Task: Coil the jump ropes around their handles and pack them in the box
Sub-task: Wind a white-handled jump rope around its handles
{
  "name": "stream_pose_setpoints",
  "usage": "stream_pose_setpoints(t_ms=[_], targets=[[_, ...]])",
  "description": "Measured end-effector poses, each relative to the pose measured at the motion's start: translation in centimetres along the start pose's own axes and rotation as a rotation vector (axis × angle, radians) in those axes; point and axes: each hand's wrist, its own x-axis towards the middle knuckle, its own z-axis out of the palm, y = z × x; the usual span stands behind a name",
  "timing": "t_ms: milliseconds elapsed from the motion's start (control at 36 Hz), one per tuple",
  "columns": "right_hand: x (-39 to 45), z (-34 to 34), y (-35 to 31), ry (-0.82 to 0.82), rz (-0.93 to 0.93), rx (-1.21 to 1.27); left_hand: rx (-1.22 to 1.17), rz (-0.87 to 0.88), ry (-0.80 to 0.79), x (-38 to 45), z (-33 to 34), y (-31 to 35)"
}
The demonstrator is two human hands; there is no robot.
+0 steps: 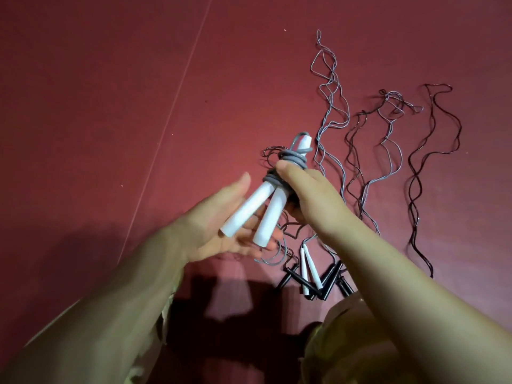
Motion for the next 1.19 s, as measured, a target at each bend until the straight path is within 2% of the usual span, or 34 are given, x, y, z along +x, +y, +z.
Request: stream_pose_setpoints(t_ms=[111, 194, 389, 639, 778, 1000, 1111, 1194], targets=[[-0.4, -0.3, -0.5, -0.053, -0.058, 0.080, -0.116, 0.014, -0.222, -0.1, 0.1, -0.4], [-0.4, -0.6, -0.5, -0.105, -0.070, 0.056, -0.125, 0.007, -0.241, 0.1, 0.2, -0.6], [0.1, -1.6, 0.2, -0.149, 0.171, -0.131, -0.063, -0.050, -0.076, 0.9, 0.1, -0.8], [0.1, -1.2, 0.5, -0.005, 0.175, -0.515, 0.291, 0.026, 0.312, 1.4, 0.1, -1.2], [0.1, -0.8, 0.6, 0.027, 0.132, -0.532, 0.349, 0.061, 0.343, 1.5, -0.2, -1.2], [0.3, -0.3, 0.5, -0.005, 0.199, -0.283, 0.561, 0.190, 0.502, 1.8, -1.1, -1.3], [0.1, -0.2, 0.5, -0.030, 0.198, -0.242, 0.592, 0.292, 0.534, 2.0, -1.4, -1.4], [0.1, -0.2, 0.6, -0.036, 0.198, -0.192, 0.595, 0.306, 0.549, 2.0, -1.5, -1.4]])
